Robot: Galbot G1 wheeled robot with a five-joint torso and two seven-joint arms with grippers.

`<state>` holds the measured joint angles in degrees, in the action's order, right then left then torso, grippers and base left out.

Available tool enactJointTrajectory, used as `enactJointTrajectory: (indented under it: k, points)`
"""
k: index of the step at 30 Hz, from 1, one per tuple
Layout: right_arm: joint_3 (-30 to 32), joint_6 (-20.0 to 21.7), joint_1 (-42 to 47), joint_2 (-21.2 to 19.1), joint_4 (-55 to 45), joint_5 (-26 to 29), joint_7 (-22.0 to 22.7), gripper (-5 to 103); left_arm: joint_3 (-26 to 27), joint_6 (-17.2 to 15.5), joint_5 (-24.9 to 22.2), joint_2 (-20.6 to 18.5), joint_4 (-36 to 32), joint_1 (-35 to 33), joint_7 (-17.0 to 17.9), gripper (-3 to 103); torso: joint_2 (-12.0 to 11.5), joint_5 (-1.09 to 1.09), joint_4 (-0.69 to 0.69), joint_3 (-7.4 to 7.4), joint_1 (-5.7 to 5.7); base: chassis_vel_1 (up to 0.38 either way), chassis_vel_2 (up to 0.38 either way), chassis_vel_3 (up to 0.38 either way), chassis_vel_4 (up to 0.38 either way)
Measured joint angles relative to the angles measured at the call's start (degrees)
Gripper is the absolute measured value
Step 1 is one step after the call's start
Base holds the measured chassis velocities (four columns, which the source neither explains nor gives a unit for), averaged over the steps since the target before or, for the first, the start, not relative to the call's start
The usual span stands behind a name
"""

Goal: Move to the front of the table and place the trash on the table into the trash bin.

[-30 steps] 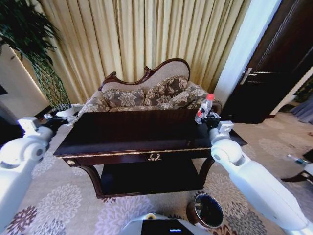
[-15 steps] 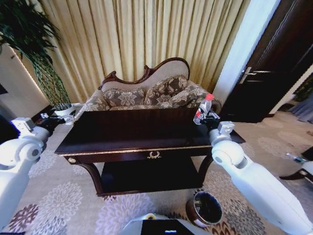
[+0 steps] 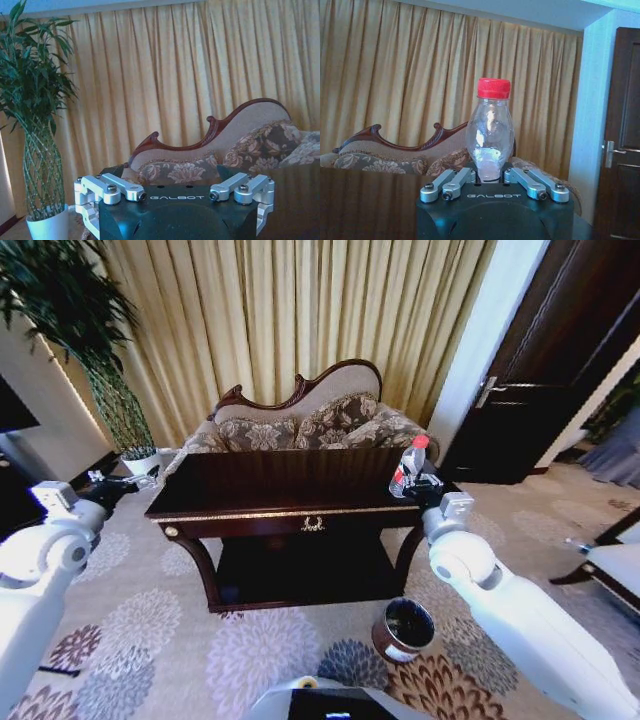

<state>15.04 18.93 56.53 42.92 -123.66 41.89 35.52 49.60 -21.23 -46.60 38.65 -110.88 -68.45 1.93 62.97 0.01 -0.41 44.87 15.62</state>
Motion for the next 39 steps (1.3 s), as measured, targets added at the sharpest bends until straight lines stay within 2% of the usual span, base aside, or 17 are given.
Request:
enactJointTrajectory:
  k: [14, 17, 21, 25, 30, 33, 34, 39]
  points:
    - [-1.3, -0.1, 1.9, 2.2, 3.6, -2.6, 0.8, 20, 0.0, 0.2, 0.2, 0.5, -1.1, -0.7, 0.1, 100, 0.0, 0.0, 0.01, 0.01, 0.02, 0.071, -0.074, -0.072, 0.074]
    - [-1.1, 1.2, 4.1, 4.0, 7.3, -5.0, 0.3, 20, 0.0, 0.3, 0.2, 0.8, -1.1, -0.7, 0.5, 100, 0.0, -0.01, 0.02, 0.02, 0.04, 0.0, 0.0, 0.0, 0.0]
    - [-0.8, 0.8, 6.2, 5.6, 10.5, -6.7, -0.3, 20, -0.1, 0.3, 0.3, 1.0, -1.1, -0.6, 0.5, 100, 0.0, -0.01, 0.0, 0.02, 0.05, 0.0, 0.0, 0.0, 0.0]
    - [0.2, 1.1, 10.6, 10.9, 18.9, -10.8, -3.4, 20, -0.8, 0.4, 0.6, 1.3, -1.0, 0.2, 0.5, 100, 0.0, -0.01, 0.0, 0.01, 0.04, 0.0, 0.0, 0.0, 0.0]
    - [0.5, 1.9, 11.4, 14.2, 23.5, -11.8, -4.6, 20, -1.2, 0.9, 0.9, 1.4, -1.0, 0.3, 0.5, 100, 0.0, 0.0, 0.0, 0.01, 0.04, 0.0, 0.0, 0.0, 0.0]
    - [0.7, 1.9, 10.7, 18.8, 32.2, -15.5, -6.1, 20, -1.4, 1.5, 1.3, 1.7, -0.9, 0.3, 0.6, 100, 0.0, -0.01, 0.02, 0.01, 0.04, 0.0, 0.0, 0.0, 0.0]
    - [0.7, 1.9, 10.7, 18.8, 32.2, -15.5, -6.1, 20, -1.4, 1.5, 1.3, 1.7, -0.9, 0.3, 0.6, 100, 0.0, -0.01, 0.02, 0.01, 0.04, 0.0, 0.0, 0.0, 0.0]
    - [1.6, -1.2, 6.9, 22.9, 44.7, -22.3, -7.0, 20, -0.9, 1.9, 1.0, 1.6, -1.0, -0.2, 0.6, 100, 0.0, -0.01, 0.03, 0.01, 0.03, 0.0, 0.0, 0.0, 0.0]
